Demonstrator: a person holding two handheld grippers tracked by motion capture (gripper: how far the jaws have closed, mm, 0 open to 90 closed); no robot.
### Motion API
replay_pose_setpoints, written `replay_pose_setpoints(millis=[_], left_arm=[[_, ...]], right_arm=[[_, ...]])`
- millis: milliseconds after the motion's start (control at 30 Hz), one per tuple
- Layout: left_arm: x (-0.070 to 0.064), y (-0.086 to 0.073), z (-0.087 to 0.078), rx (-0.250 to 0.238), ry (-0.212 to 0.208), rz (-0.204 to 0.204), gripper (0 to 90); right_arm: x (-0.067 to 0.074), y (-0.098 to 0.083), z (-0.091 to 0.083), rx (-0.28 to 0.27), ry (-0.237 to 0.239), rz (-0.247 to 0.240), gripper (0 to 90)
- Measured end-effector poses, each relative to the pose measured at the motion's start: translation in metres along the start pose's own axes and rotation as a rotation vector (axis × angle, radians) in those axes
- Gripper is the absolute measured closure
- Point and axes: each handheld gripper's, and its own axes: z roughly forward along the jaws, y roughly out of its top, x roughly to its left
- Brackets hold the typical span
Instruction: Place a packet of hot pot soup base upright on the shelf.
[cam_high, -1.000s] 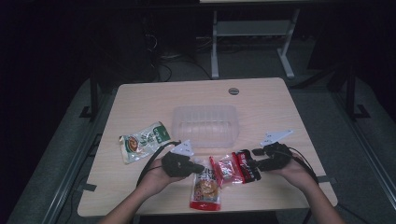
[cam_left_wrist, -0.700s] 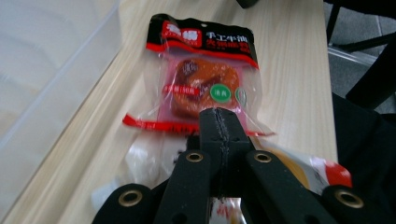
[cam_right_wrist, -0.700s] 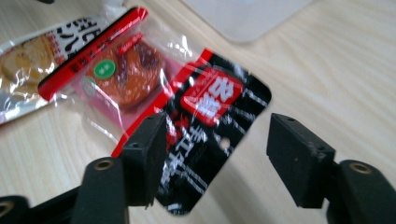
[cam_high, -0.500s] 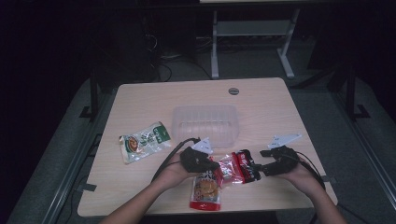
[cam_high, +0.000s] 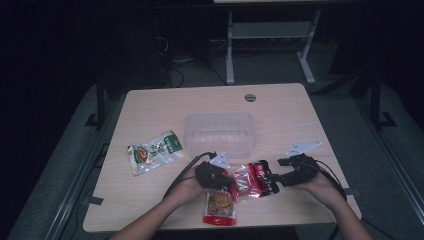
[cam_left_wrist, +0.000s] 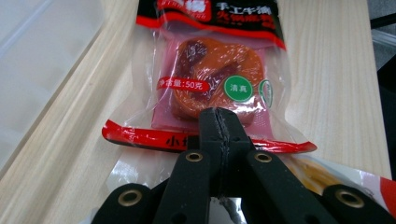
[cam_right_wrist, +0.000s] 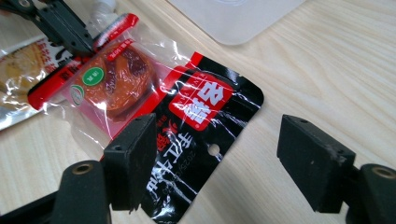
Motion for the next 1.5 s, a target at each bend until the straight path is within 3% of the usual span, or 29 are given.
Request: replay_pose_setpoints(millis=[133, 267, 500, 700, 1133, 1367, 1433, 1500], left_arm=[[0.001, -0.001, 0.002, 0.018, 0.000, 0.004, 89.7], [0.001, -0.001, 0.004, 0.028, -0.001, 0.003, 89.7], [0.002, -0.002, 0.005, 0.040, -0.010, -0.004, 89.8], [0.001, -0.002, 0.006, 0.037, -0.006, -0.011, 89.9], [0.001, -0.002, 0.007, 0.042, 0.001, -0.004, 89.9], [0.001, -0.002, 0.007, 0.043, 0.003, 0.000, 89.9], [0.001, -0.003, 0.007, 0.042, 0.003, 0.000, 89.9], [0.001, -0.003, 0.008, 0.041, 0.003, -0.002, 89.9]], right_arm=[[-0.001, -0.001, 0.001, 0.009, 0.012, 0.000, 27.2], [-0.001, -0.003, 0.003, 0.017, 0.027, 0.032, 27.0], [-0.005, -0.007, 0.015, 0.037, 0.095, 0.072, 26.5], [-0.009, -0.006, 0.025, 0.022, 0.158, 0.106, 26.9], [-0.011, -0.006, 0.031, 0.017, 0.260, 0.125, 33.1], [-0.007, -0.002, 0.022, -0.041, 0.289, 0.082, 53.2], [-0.004, -0.001, 0.022, -0.042, 0.299, 0.067, 54.8], [0.001, 0.003, 0.023, -0.044, 0.292, 0.033, 63.2]])
